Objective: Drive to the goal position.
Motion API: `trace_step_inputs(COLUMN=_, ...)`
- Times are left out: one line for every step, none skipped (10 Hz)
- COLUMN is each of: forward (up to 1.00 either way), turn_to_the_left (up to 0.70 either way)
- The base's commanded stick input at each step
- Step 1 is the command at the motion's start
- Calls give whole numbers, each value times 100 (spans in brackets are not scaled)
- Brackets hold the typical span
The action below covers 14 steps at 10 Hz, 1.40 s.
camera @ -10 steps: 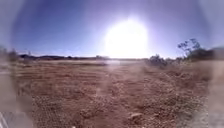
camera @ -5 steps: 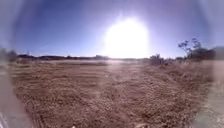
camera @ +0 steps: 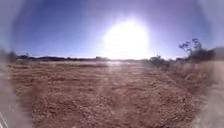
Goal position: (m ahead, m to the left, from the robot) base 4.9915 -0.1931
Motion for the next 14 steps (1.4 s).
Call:
trace_step_inputs(forward=50, turn_to_the_left=0)
trace_step_inputs(forward=50, turn_to_the_left=0)
trace_step_inputs(forward=50, turn_to_the_left=0)
trace_step_inputs(forward=50, turn_to_the_left=0)
trace_step_inputs(forward=50, turn_to_the_left=0)
trace_step_inputs(forward=50, turn_to_the_left=0)
trace_step_inputs(forward=50, turn_to_the_left=0)
trace_step_inputs(forward=50, turn_to_the_left=0)
trace_step_inputs(forward=50, turn_to_the_left=0)
trace_step_inputs(forward=50, turn_to_the_left=0)
trace_step_inputs(forward=50, turn_to_the_left=0)
trace_step_inputs(forward=50, turn_to_the_left=0)
trace_step_inputs(forward=50, turn_to_the_left=0)
trace_step_inputs(forward=50, turn_to_the_left=-8)
